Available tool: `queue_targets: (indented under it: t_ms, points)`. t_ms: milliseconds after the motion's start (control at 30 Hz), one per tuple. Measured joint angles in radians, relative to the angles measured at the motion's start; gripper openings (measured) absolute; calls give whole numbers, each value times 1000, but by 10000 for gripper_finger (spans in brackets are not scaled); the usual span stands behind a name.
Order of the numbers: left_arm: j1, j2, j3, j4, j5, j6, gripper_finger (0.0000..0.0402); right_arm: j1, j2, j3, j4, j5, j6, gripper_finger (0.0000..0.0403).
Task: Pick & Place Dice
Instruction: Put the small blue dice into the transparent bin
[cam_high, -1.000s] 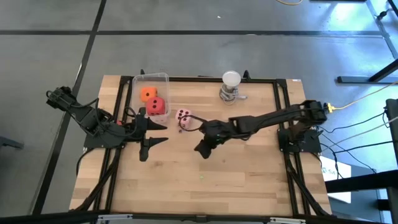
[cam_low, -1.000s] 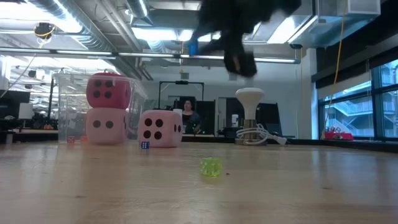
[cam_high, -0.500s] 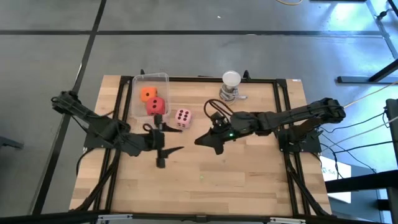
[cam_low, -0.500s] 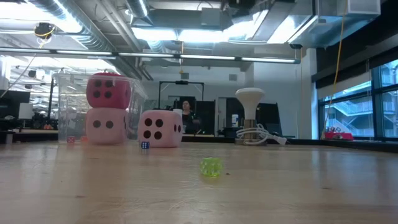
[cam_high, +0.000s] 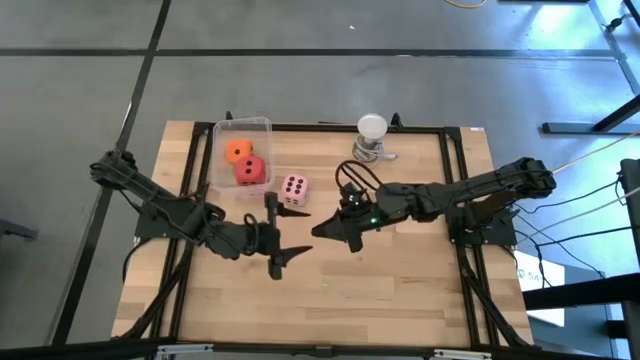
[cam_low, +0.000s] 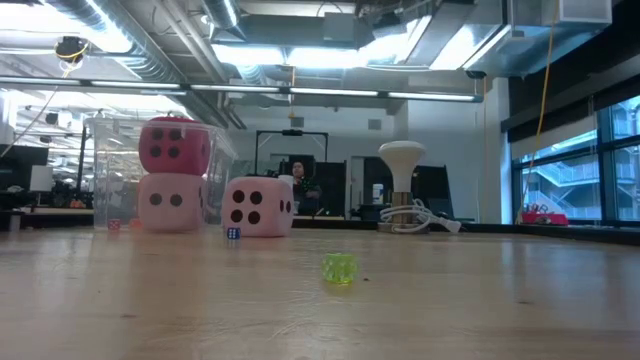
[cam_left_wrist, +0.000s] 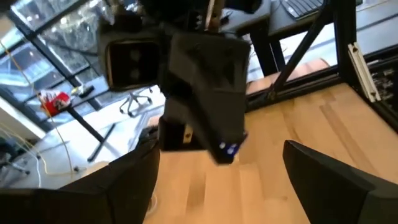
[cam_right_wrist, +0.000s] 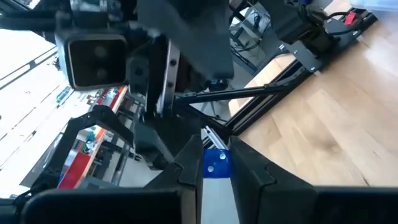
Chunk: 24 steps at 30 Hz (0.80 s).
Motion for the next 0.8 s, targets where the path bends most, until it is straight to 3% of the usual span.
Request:
queue_targets:
  t_ms: [267,533,800]
  points:
    - [0,55,0,105,-14,134,334,0,0,0,22,5,-11,49]
    - [21,61,-1,154,-22,136,331,0,0,0,43,5,-20,49]
    - [40,61,-1,146,26,130,287,0,0,0,52,5,-27,49]
